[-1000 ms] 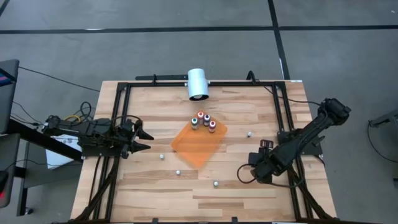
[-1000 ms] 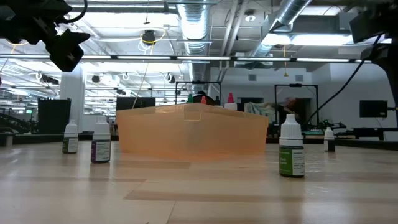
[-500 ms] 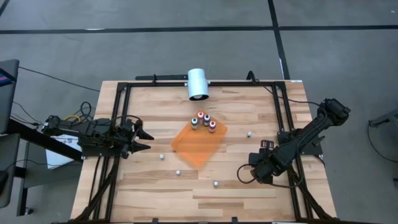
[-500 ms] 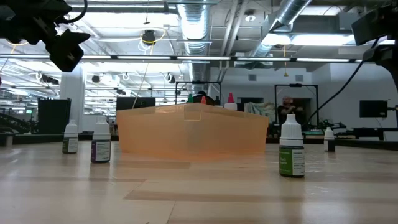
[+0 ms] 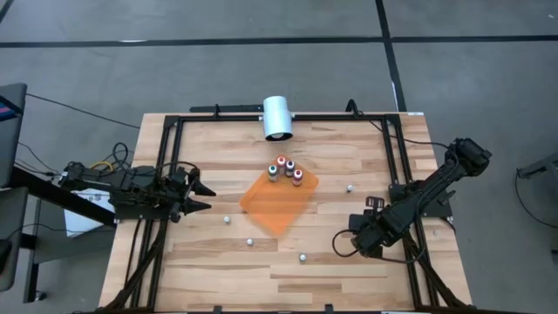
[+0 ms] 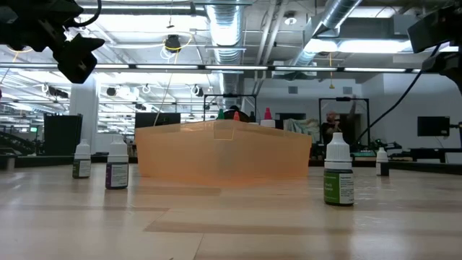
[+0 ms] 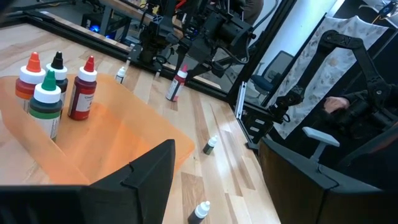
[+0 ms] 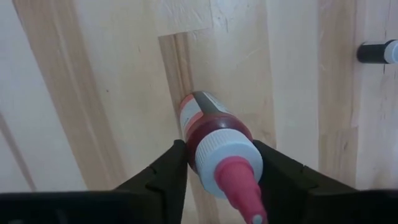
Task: Pick & Place food coloring
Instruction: Put the big pink food coloring bottle into the orange bin
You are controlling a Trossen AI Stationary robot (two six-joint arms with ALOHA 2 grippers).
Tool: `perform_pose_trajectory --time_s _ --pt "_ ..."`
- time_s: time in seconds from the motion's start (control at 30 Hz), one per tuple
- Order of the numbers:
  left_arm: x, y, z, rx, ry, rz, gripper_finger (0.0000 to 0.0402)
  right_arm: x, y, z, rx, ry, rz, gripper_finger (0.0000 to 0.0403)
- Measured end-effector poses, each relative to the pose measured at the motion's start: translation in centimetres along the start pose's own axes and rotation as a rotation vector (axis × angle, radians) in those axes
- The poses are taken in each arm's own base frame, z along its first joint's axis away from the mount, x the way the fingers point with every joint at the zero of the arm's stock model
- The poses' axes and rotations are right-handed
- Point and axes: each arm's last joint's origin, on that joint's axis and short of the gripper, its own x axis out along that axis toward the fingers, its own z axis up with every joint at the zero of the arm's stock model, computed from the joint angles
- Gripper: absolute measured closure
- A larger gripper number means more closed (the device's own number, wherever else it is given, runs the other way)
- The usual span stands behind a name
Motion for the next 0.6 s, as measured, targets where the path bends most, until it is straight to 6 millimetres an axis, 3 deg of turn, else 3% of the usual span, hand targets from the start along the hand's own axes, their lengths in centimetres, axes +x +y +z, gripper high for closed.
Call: perform_pose_trajectory --time_s 0.33,0.6 --pt "0.00 0.00 0.00 0.001 0.000 0.000 0.0178 0.00 0.00 0.00 0.000 -0.001 0.000 0.0278" --pt "0.00 0.00 0.00 0.001 0.000 0.000 0.0178 0.01 -0.20 0.26 0.023 -0.021 -0.012 0.0264"
